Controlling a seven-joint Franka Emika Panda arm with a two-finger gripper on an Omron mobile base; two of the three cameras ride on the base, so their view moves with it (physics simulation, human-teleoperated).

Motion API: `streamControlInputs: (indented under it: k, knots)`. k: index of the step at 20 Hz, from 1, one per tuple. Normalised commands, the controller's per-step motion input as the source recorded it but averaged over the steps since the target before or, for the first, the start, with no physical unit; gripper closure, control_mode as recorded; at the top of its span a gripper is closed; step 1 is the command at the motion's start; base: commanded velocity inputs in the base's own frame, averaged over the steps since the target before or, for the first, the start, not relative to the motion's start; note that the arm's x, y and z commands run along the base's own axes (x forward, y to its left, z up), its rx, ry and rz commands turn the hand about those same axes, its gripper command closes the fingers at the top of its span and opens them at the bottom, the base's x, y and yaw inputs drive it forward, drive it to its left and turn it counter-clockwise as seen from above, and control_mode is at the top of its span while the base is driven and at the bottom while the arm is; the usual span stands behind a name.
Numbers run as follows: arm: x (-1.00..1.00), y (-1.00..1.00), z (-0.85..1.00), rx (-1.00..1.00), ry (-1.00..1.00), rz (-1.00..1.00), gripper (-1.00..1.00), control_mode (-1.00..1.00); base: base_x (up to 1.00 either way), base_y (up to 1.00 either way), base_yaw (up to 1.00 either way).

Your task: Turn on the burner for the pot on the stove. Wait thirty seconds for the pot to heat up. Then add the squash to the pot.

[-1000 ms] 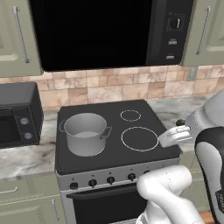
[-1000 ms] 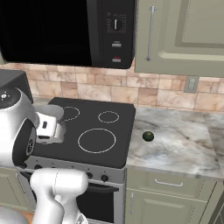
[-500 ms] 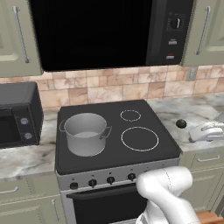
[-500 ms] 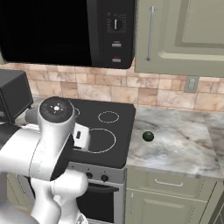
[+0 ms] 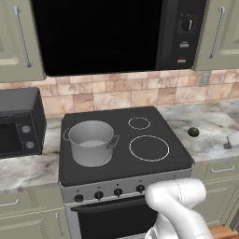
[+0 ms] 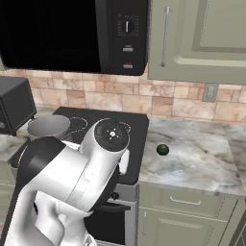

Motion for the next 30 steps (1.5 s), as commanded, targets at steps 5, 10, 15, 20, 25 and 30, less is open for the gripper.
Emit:
streamControlInputs:
  k: [5,10,15,20,25,30]
  knots:
    - [0.07,-0.47,0.0,0.0,0.01,0.0,-1.0,-1.0,0.0,0.0,0.0]
    - [0.35,-0.5,-0.01,0.01,0.11,0.0,-1.0,-1.0,0.0,0.0,0.0]
    - [0.27,-0.49,-0.16,0.0,0.01,0.0,-1.0,-1.0,0.0,0.0,0.0]
    - [0.32,-0.35,-0.2,-0.02,0.0,0.03,-1.0,-1.0,0.0,0.0,0.0]
    - [0.28,-0.22,-0.21,-0.04,-0.01,0.03,-1.0,-1.0,0.0,0.0,0.0]
    - [0.26,-0.07,-0.22,-0.11,-0.07,0.0,-1.0,-1.0,0.0,0.0,0.0]
